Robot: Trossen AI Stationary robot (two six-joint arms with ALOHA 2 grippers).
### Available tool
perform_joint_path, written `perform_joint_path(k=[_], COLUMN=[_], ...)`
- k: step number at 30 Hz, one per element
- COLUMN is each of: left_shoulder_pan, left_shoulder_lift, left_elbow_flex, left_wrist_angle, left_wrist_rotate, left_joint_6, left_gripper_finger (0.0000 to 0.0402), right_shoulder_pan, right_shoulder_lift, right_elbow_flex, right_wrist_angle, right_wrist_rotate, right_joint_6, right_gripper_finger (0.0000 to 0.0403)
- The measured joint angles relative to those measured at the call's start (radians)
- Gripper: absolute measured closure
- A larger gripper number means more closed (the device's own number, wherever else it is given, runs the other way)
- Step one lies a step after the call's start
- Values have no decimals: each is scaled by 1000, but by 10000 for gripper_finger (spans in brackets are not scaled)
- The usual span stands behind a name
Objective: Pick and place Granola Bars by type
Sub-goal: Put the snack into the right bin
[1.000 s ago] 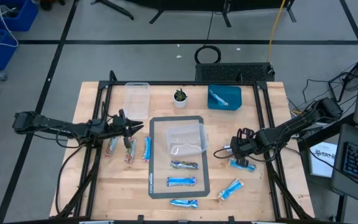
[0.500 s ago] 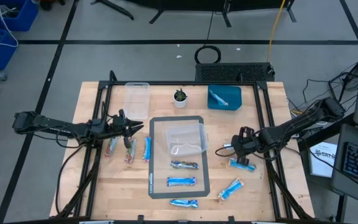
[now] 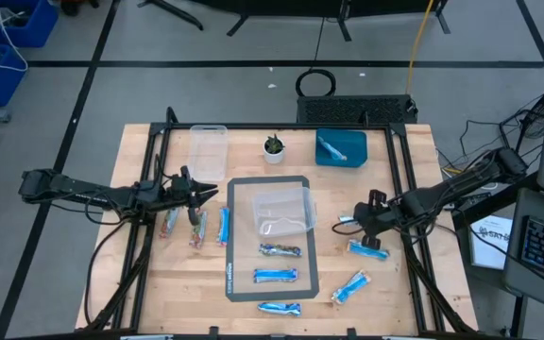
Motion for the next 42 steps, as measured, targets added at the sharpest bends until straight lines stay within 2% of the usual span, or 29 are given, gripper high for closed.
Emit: perform_joint_path(k=[20,42], left_shoulder_pan=[0,0], left_shoulder_lift=[0,0], left_elbow_flex=[0,0], left_wrist_angle=[0,0], left_wrist_rotate=[0,0], left_joint_6=[0,0], left_gripper_finger=[323,323], right_shoulder_pan=[0,0], right_shoulder_lift=[-182,-346], right_elbow_flex=[0,0], right_wrist_angle=[5,175], right_wrist_rotate=[146,62], right_joint_6=[-77,-196], right_gripper_finger=[401,401])
